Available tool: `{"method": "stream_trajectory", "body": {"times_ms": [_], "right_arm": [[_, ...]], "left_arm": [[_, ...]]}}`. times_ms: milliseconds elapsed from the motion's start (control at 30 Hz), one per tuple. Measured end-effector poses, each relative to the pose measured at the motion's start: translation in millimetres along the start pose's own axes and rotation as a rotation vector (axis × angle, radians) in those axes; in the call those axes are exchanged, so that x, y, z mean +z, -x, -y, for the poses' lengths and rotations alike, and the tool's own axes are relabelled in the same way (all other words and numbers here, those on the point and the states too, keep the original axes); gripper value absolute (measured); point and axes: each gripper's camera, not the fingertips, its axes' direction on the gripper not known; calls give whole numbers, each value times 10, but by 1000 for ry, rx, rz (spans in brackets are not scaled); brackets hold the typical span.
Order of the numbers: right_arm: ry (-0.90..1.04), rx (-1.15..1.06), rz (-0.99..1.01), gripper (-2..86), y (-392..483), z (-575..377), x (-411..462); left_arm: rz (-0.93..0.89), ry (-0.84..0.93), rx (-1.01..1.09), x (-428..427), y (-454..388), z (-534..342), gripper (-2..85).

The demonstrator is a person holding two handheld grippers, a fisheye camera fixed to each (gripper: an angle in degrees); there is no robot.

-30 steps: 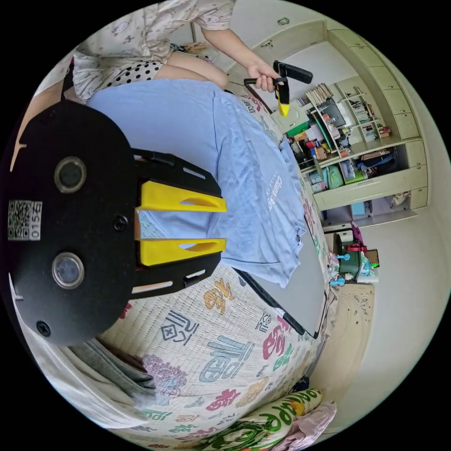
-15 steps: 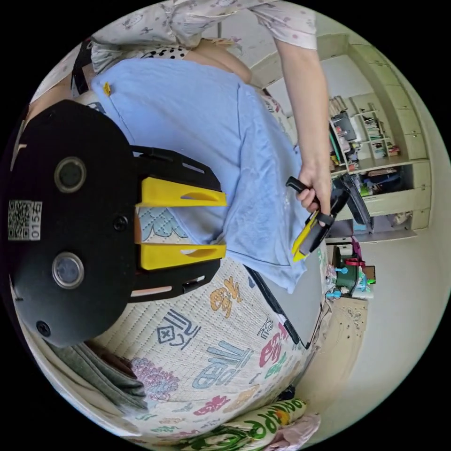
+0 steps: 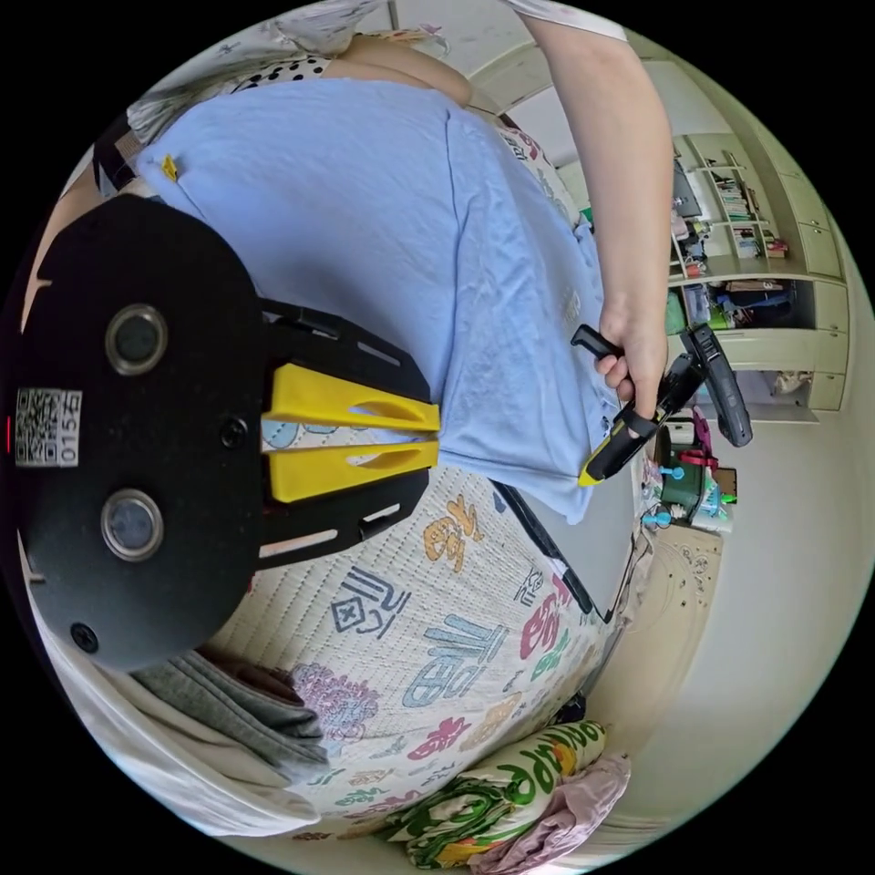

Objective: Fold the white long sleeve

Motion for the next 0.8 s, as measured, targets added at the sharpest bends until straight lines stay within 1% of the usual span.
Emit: {"method": "stream_trajectory", "body": {"times_ms": [133, 267, 333, 433, 467, 533, 633, 733, 767, 800], "right_arm": [[2, 54, 5, 17, -105, 94, -109], [13, 58, 13, 23, -71, 227, -143], [10, 57, 19, 29, -47, 274, -175], [-8, 68, 49, 35, -42, 333, -262], [-21, 81, 62, 34, -51, 346, -309], [-54, 77, 105, 36, -43, 355, -407], [-100, 41, 125, 71, 87, 407, -540], [-25, -34, 94, 97, 373, 594, -453], [20, -52, 64, 99, 492, 684, -385], [40, -57, 50, 98, 542, 725, -355]], "left_arm": [[79, -32, 49, -78, -373, 230, 21], [154, 38, 57, 67, -529, 328, 32], [149, 10, 79, -15, -526, 285, 41], [118, -84, 96, -378, -423, 91, 53], [101, -117, 101, -558, -369, -53, 57], [53, -116, 119, -795, -294, -334, 67], [-28, -28, 174, -1134, -224, -1020, 82], [-39, 53, 182, -1487, -140, -1958, 85], [-19, 64, 155, -1642, -91, -2375, 85], [-8, 69, 137, -1716, -70, -2583, 85]]}}
